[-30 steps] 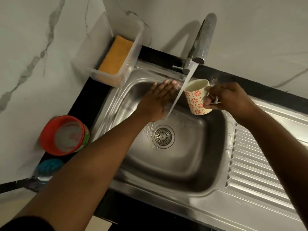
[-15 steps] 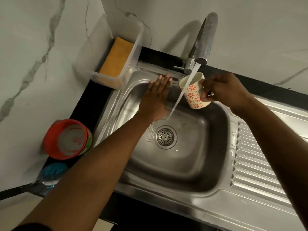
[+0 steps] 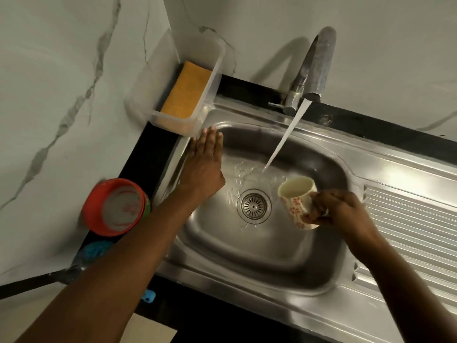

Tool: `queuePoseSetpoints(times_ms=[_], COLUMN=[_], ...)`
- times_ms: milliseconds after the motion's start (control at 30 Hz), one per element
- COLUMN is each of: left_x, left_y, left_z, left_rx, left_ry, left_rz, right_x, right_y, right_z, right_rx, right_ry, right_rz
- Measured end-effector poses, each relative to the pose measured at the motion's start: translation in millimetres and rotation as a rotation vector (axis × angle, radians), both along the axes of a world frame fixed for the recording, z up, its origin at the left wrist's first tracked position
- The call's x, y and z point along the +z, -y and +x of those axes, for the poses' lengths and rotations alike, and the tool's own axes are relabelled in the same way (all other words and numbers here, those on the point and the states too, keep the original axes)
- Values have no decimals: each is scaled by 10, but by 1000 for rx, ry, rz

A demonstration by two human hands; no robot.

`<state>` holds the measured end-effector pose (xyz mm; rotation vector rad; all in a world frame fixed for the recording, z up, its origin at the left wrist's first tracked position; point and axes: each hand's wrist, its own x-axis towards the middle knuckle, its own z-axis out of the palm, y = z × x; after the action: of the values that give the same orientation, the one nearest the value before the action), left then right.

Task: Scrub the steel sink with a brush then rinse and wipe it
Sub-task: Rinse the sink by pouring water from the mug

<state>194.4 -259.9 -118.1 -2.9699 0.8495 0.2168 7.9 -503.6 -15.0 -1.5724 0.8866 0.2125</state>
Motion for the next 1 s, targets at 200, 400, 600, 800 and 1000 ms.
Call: queuePoseSetpoints(times_ms=[200,400,600,800,1000], left_x=[12,-41,-159,4,165], left_y=[-104,-221,-366,-445,-514], left_z=[173,204,152,-338,-588], left_rx=[-41,-212,-211,27,99], left_ry=[13,100,158,5,-61], left_rz=[-26,-117,-70,121,117], right_x=[-89,-12,-35,-129,-78], right_y=[-669,-1156,-1113,-980,-1132], right_z=[626,1557,1483,1051,1328], right_rx=[107,158,354,295,382], right_ry=[34,138,82,62,81], right_rz=[21,-136,-177,-132,-399])
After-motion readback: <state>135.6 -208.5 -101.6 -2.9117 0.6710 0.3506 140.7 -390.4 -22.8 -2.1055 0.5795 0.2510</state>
